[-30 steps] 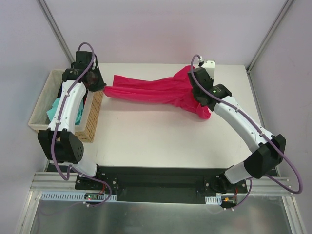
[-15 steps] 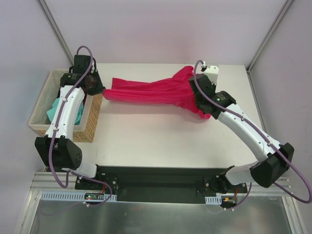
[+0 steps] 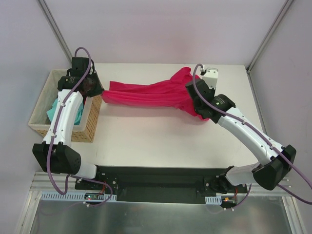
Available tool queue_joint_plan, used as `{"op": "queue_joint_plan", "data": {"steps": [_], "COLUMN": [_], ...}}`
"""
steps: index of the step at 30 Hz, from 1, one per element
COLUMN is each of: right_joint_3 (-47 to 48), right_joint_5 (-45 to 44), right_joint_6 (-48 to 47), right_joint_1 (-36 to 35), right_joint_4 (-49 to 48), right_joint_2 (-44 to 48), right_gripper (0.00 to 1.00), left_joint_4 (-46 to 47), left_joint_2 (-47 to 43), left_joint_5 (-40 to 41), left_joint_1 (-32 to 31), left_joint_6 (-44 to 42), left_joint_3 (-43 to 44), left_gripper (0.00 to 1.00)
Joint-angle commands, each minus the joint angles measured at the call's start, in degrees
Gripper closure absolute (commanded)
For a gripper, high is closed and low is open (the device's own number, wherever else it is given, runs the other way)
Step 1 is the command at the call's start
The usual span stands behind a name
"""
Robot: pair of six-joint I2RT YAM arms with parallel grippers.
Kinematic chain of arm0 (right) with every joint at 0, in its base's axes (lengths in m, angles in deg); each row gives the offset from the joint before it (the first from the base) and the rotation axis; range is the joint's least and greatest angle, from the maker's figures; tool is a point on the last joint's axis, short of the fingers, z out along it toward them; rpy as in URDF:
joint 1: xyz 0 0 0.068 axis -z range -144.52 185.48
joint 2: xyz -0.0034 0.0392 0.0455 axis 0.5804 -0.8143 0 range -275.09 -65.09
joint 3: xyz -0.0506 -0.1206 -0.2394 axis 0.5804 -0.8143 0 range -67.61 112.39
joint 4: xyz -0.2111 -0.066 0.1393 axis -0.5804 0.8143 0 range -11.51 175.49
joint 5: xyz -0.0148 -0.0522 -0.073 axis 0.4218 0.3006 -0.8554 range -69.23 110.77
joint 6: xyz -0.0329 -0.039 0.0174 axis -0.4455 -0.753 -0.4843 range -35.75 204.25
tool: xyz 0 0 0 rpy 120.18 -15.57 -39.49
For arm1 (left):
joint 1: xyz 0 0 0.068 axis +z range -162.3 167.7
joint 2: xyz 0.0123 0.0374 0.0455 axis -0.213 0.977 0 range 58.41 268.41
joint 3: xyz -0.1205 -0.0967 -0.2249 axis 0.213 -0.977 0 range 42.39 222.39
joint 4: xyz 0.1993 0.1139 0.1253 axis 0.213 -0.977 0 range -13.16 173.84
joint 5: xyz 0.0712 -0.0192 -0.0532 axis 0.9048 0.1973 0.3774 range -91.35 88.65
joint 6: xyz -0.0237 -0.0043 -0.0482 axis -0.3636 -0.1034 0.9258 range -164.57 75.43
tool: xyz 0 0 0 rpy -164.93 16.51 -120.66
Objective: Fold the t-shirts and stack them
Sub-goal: Fold the flattened tshirt in 1/3 of the way
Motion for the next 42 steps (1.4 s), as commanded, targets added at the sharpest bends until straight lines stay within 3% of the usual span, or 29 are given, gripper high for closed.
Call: {"op": "queue_joint_plan", "data": {"steps": [1,17,42], "right_joint_3": [-0.2,0.0,-1.2], "right_joint_5": [-3.3,-3.5,-5.8], "right_joint_6": [2.6,4.6,12.8], "right_joint_1": [-0.8,-1.9,-6.4], "right_joint_4": [1.9,4.0,13.4], "right_joint_2": [2.7,2.9,8.2], "right_gripper": [0.99,0.99,0.99], "left_joint_4": [-0.1,-2.1,-5.2], "left_joint_2": [-2.1,-3.2,-9.5], "left_joint_5": [1.1,1.1,1.5], "left_joint_1": [-0.1,-0.1,-0.2], "left_joint_6": [-1.4,-1.7,-1.4], "left_joint_3": [0.0,1.4,-3.7], "left_gripper": [1.0,1.0,1.0]}}
